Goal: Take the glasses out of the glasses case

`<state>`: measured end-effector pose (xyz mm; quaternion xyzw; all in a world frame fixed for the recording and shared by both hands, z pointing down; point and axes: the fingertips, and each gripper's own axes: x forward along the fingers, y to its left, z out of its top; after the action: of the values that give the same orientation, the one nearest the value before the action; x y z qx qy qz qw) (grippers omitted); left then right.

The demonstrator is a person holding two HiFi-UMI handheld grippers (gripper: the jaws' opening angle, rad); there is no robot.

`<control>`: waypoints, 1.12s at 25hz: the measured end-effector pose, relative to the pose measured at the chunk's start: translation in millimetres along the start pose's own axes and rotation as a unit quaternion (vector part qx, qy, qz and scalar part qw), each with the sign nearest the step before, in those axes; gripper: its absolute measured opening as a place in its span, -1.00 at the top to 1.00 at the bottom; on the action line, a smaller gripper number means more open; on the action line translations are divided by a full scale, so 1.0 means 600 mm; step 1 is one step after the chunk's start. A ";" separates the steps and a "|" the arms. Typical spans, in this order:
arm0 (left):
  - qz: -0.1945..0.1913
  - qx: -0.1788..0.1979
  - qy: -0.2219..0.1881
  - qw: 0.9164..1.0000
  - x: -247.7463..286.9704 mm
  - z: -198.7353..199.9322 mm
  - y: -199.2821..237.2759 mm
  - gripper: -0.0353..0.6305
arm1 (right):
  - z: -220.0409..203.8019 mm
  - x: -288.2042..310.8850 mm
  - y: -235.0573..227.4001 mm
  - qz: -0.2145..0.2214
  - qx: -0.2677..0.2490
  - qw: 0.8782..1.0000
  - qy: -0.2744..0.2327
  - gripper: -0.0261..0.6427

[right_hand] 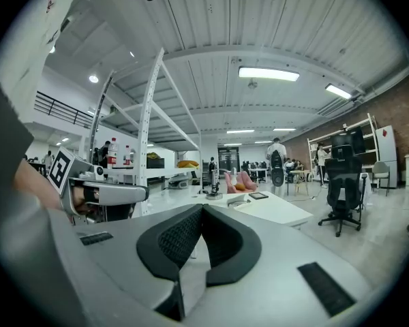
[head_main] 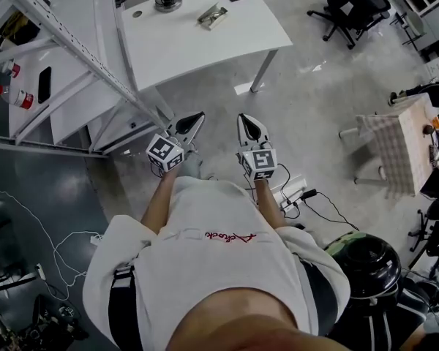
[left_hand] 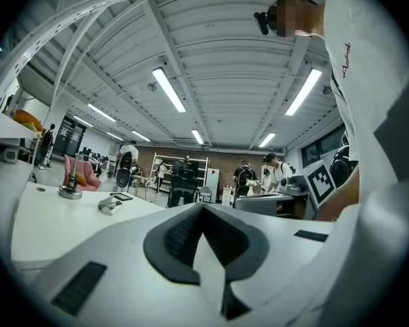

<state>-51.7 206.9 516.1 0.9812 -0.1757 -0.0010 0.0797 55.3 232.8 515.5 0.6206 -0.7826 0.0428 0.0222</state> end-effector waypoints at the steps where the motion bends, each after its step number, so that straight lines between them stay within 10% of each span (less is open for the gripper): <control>1: 0.001 0.000 -0.002 1.000 0.003 0.001 0.002 0.92 | 0.000 0.001 -0.001 0.003 0.001 1.000 0.001 0.93; 28: -0.024 -0.022 -0.011 0.999 0.179 0.017 0.206 0.92 | 0.005 0.232 -0.110 0.013 -0.009 1.000 0.012 0.93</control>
<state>6.5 53.9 528.3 0.9830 -0.1533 -0.0174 0.0995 87.6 82.4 527.2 0.6095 -0.7907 0.0438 0.0365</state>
